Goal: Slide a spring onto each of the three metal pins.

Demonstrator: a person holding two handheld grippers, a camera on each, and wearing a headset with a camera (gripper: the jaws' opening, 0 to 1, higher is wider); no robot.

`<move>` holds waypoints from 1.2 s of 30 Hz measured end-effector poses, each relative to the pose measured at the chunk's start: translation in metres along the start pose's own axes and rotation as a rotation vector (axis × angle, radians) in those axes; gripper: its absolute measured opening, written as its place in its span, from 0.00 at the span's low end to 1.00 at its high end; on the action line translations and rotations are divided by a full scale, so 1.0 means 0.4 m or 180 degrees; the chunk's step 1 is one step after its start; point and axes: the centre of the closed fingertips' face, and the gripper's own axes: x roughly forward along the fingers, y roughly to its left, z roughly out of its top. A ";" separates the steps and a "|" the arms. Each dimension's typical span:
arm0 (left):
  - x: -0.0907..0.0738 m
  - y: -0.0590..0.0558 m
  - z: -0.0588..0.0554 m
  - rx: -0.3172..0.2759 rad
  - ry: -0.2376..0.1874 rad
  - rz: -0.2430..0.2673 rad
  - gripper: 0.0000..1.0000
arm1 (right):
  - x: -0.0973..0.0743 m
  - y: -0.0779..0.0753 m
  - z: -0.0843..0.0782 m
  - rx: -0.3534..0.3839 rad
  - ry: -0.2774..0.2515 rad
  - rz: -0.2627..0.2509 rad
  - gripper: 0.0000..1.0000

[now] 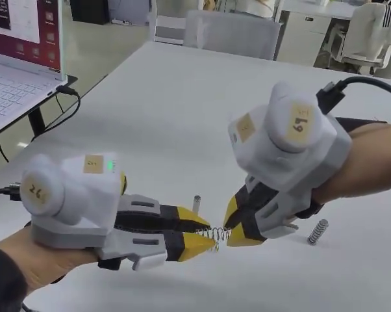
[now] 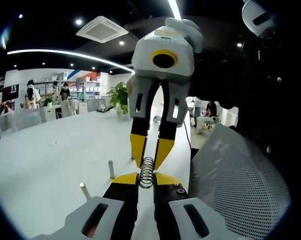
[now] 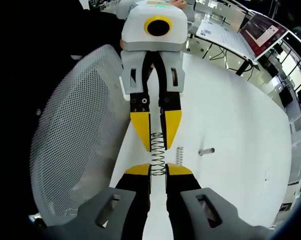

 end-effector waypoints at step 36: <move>-0.004 -0.015 0.021 0.0026 -0.0048 -0.0091 0.02 | 0.007 0.010 -0.007 0.0082 -0.0090 0.0037 0.09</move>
